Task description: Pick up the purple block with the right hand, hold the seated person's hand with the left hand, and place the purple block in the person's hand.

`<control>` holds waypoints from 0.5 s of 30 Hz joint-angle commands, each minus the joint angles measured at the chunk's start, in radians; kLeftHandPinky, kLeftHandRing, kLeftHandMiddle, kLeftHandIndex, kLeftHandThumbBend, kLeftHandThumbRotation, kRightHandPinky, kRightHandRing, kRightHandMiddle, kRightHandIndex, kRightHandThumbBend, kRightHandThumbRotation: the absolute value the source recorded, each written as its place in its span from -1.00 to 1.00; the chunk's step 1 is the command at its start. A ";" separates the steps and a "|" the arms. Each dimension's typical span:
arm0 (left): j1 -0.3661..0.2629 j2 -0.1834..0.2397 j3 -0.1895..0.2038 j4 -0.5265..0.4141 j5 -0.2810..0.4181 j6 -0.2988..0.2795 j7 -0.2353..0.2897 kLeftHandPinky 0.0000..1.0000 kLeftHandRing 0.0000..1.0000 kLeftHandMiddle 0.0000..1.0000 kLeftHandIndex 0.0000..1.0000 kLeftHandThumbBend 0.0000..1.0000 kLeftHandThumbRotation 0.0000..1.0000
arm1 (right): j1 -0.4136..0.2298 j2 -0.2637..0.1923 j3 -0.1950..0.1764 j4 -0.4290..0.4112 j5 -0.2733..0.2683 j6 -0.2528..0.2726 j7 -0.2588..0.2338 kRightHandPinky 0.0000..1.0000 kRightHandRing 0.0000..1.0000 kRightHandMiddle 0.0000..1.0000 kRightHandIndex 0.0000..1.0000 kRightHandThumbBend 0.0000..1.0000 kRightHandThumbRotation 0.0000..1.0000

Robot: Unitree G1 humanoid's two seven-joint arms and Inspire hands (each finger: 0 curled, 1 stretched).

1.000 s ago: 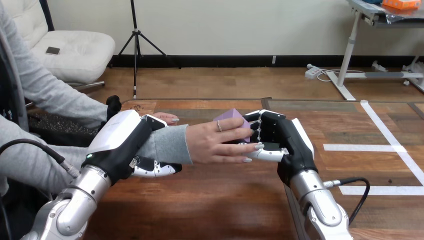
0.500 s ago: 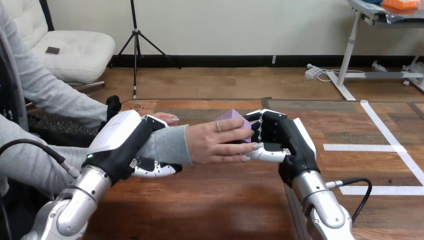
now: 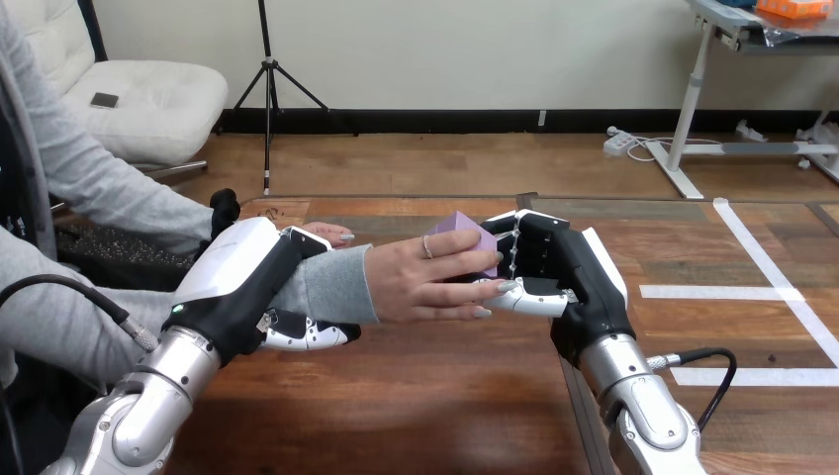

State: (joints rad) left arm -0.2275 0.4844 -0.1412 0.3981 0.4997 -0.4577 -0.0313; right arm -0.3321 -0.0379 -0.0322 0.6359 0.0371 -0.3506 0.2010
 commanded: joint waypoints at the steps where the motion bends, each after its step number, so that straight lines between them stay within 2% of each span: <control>1: -0.130 -0.056 -0.007 -0.053 -0.026 -0.032 0.030 -0.65 -0.56 -0.43 -0.36 0.21 -1.00 | -0.030 0.027 0.035 -0.078 0.010 0.002 0.031 -0.34 -0.26 -0.18 -0.17 0.79 -1.00; 15: -0.115 -0.050 0.002 -0.062 -0.039 -0.038 0.025 -0.60 -0.49 -0.36 -0.31 0.29 -1.00 | -0.034 0.006 0.039 -0.071 -0.006 0.024 0.048 -0.32 -0.24 -0.17 -0.14 0.78 -1.00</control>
State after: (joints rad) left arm -0.2289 0.4829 -0.1411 0.3980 0.4991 -0.4576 -0.0313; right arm -0.3237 -0.0409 -0.0312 0.6164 0.0361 -0.3325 0.2183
